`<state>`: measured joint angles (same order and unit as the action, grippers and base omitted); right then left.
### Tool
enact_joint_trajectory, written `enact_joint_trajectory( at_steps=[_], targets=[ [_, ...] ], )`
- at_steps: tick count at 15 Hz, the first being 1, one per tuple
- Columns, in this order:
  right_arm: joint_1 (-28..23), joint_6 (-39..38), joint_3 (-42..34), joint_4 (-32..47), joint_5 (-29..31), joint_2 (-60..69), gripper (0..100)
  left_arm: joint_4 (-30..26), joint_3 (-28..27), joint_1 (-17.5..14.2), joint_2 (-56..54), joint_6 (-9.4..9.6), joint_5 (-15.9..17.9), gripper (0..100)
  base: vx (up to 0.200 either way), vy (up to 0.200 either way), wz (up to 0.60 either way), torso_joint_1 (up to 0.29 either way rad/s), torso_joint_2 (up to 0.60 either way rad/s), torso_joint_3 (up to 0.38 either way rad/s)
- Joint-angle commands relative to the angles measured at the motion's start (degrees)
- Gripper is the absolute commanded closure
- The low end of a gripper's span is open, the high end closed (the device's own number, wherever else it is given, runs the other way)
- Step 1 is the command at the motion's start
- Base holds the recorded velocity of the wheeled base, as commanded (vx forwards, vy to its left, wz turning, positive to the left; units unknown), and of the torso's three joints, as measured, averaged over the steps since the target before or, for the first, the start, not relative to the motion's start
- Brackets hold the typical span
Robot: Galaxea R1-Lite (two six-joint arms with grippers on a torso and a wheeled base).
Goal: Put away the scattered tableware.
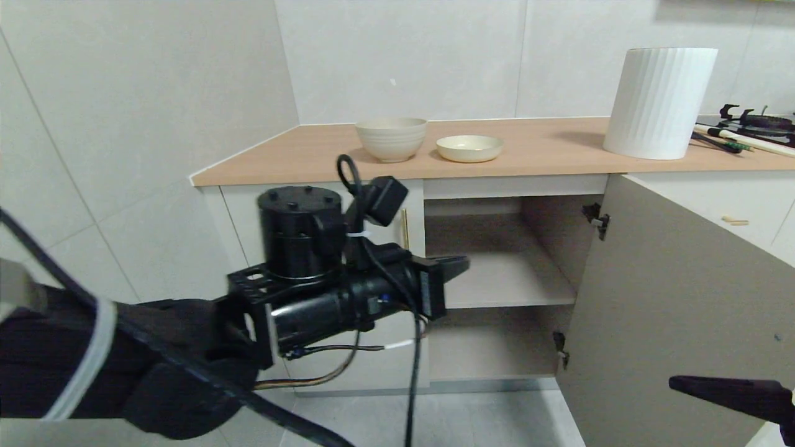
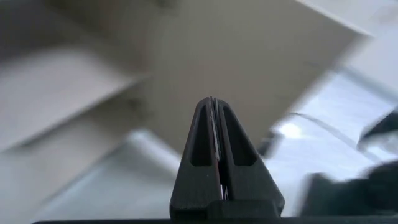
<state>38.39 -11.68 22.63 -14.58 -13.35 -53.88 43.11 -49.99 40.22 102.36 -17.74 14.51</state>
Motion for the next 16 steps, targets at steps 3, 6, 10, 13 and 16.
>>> enact_joint_trajectory(
  at_steps=[3, 6, 10, 13, 16],
  targets=[
    [-0.3, 0.2, 10.2, 6.1, 3.1, -7.1, 0, -18.0, 12.0, -14.1, -27.6, 5.26, -5.9, 100, 0.000, 0.000, 0.00, 0.000, 0.00, 0.000],
    [-0.3, 0.3, 20.6, 10.2, 3.4, -11.9, 0, -27.0, 13.0, -17.0, -36.4, 4.99, -6.0, 0, 0.000, 0.000, 0.00, 0.000, 0.00, 0.000],
    [-3.0, -0.1, 27.4, 16.4, 4.1, -18.0, 0, -27.8, 12.8, -20.7, -40.0, 2.27, -5.4, 0, 0.000, 0.000, 0.00, 0.000, 0.00, 0.000],
    [-3.4, -0.3, 28.3, 20.7, 7.5, -16.3, 0, -26.0, 13.0, -22.3, -38.8, 2.80, -4.2, 0, 0.000, 0.000, 0.00, 0.000, 0.00, 0.000],
    [-3.3, -0.3, 28.5, 20.8, 9.4, -14.6, 0, -26.0, 13.3, -22.4, -39.0, 2.80, -4.2, 0, 0.000, 0.000, 0.00, 0.000, 0.00, 0.000]
  ],
)
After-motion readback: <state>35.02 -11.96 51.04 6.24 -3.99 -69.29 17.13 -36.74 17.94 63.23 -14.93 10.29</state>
